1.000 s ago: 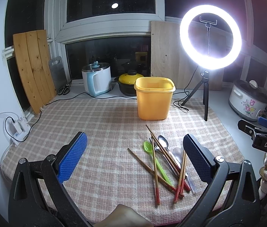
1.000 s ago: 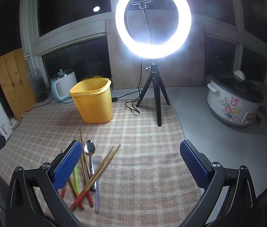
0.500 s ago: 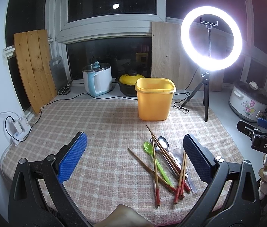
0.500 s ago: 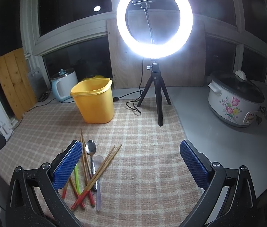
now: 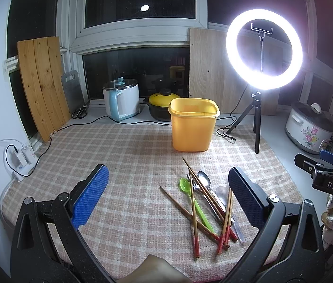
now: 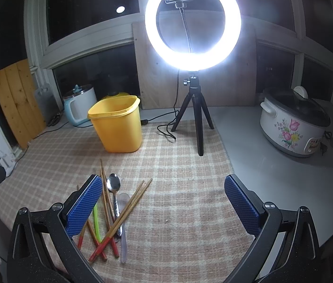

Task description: Organize utensils

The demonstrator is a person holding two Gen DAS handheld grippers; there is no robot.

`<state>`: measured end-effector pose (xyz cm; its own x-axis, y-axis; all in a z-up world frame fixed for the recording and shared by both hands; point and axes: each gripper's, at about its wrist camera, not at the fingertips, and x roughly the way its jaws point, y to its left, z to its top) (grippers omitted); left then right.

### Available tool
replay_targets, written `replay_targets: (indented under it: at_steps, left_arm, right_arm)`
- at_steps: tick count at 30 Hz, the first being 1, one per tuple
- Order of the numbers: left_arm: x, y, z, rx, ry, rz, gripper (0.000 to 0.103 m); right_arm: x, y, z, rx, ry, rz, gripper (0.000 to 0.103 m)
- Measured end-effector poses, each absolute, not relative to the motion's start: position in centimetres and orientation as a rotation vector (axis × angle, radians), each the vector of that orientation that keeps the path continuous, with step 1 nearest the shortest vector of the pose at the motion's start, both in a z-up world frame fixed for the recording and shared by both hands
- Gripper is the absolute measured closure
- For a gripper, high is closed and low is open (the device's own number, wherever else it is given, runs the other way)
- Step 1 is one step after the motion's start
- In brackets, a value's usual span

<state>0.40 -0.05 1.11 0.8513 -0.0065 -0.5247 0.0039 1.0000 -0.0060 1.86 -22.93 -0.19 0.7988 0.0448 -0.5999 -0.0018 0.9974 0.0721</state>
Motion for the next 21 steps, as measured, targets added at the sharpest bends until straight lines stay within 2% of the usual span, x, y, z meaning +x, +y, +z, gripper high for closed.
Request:
replay_targets:
  at_steps: [21]
  left_arm:
    - [0.74,-0.14,1.42,-0.011,0.548,-0.005,0.000]
  right_arm:
    - [2.13,-22.90,-0.21,0.074,0.651,0.024,0.001]
